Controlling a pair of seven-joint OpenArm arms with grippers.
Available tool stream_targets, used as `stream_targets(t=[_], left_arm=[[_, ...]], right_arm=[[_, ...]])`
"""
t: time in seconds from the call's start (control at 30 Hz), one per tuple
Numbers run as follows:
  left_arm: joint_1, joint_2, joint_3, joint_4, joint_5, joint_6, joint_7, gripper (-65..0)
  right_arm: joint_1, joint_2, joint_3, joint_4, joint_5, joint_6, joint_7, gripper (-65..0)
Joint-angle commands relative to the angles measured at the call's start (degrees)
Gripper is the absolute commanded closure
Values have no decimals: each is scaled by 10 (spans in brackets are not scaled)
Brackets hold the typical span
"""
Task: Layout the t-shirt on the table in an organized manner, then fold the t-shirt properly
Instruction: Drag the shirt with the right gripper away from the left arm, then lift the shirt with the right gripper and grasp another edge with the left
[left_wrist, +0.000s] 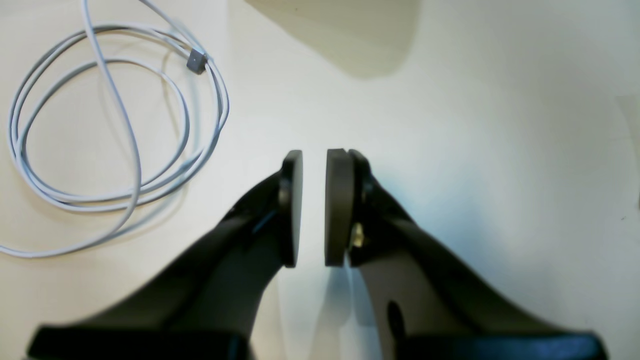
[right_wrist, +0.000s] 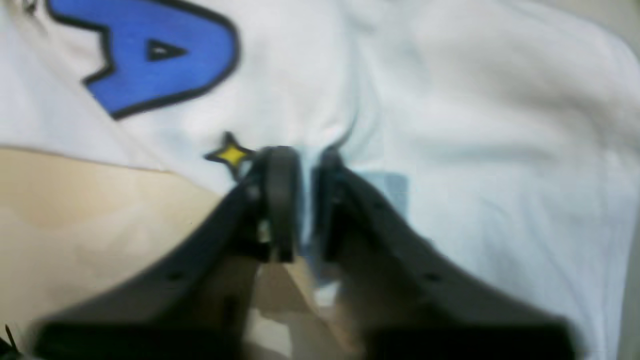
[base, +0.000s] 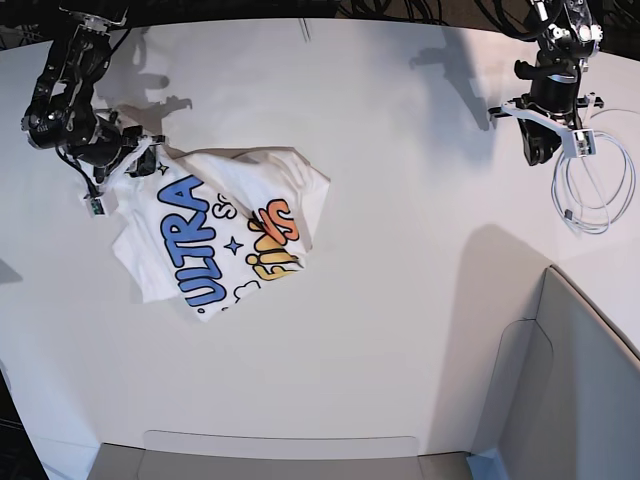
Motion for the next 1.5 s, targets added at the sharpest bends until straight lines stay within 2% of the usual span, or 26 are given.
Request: stream_targets(t=[0.0,0.1,0.27,0.57,0.67,0.83,0.97,1.13,1.3,1.47], left_arm=[[3,-5,-4,9,-3,1,-10,-95],[3,-8,-5,9,-3,1,-10,-95],[8,-8,-6,9,-1,1,-9,-95],[15,-9,-6,9,0,1,-9,-95],[15,-9,-6,9,0,1,-9,-95],[14,-9,-6,9,0,1,-9,-95],[13,-8,-6,9,0,1,-9,-95],[13,-7,-7,9,0,1,-9,-95],[12,-7,-8,9,0,1,-9,-95],[11,-7,-7,9,0,1,-9,-95]], right_arm=[[11,5,-8,13,11,1,10,0],[25,5,-53,17,12,1,11,0],[83,-12,-76,98,36,1,11,0],[244,-15,-154,148,35,2,11,0],[310,-23,-200,140,0,2,16,0],[406,-53,-304,80,-100,1,118,0],[460,-81,-360,15,-158,1,189,0],[477,-106,-377,-14,-179,-1,216,0],[482,-111,-372,-16,-179,-3,216,0],[556,-111,-372,-14,-179,-3,216,0]])
